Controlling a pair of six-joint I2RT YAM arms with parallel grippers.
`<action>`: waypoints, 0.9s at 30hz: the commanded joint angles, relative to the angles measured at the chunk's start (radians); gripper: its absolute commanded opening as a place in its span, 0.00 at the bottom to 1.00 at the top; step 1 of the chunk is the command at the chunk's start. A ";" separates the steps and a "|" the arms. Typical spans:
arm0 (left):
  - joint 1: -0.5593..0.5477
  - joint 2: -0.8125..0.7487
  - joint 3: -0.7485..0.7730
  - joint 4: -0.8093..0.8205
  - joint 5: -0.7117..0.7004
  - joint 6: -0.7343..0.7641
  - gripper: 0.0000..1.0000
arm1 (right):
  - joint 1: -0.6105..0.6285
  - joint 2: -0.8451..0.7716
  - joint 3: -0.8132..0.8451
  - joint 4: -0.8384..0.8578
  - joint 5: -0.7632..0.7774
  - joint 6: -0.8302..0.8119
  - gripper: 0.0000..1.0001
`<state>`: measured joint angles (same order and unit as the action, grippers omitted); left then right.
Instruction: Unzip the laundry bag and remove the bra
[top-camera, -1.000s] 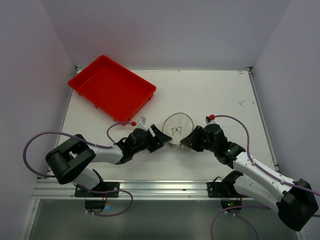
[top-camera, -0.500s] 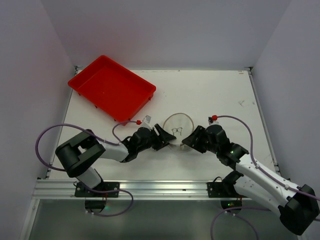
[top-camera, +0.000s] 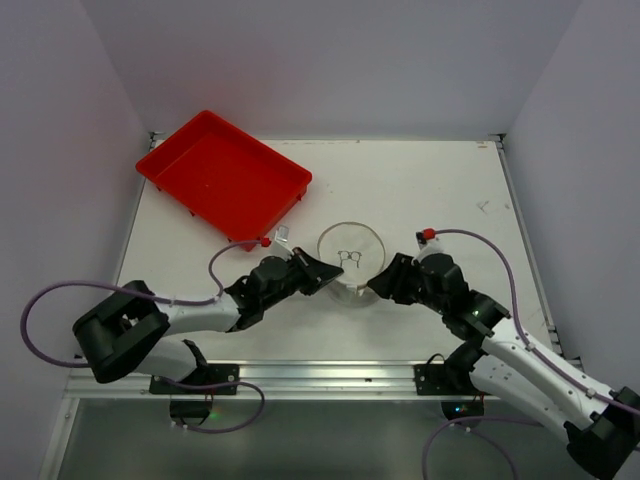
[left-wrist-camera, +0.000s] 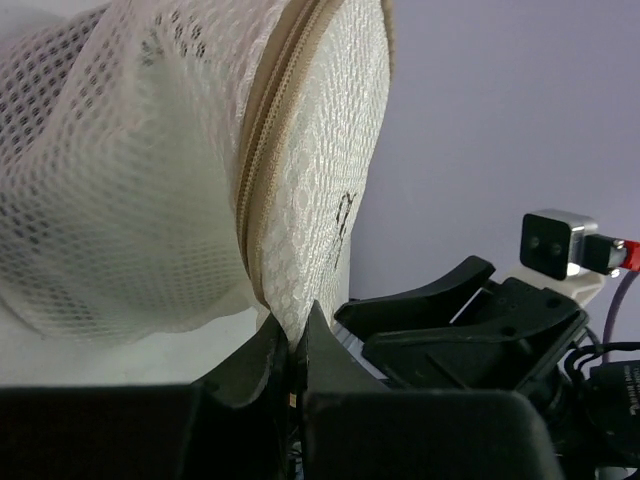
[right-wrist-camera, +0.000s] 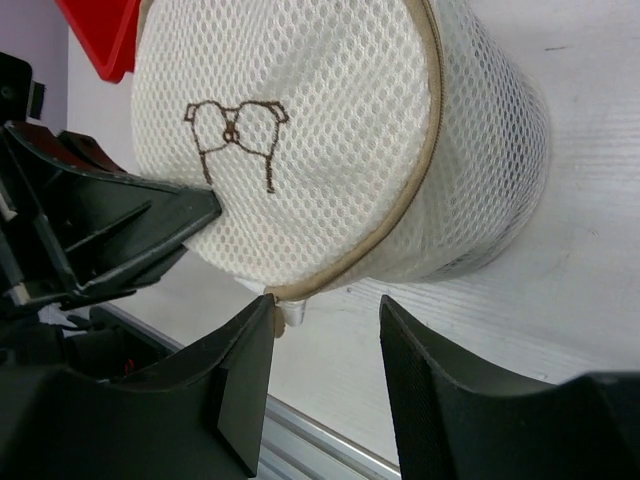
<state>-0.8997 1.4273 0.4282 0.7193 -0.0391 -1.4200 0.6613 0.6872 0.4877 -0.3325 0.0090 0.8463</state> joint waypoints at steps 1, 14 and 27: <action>-0.013 -0.103 0.017 -0.171 -0.116 0.015 0.00 | 0.055 0.049 0.005 0.069 -0.004 -0.069 0.48; -0.018 -0.196 0.057 -0.443 -0.206 0.009 0.00 | 0.308 0.252 0.155 0.079 0.153 -0.064 0.41; -0.019 -0.203 0.072 -0.449 -0.199 0.020 0.00 | 0.327 0.409 0.181 0.113 0.151 -0.009 0.30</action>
<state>-0.9123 1.2461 0.4694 0.2825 -0.1909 -1.4189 0.9817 1.0760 0.6231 -0.2672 0.1223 0.8085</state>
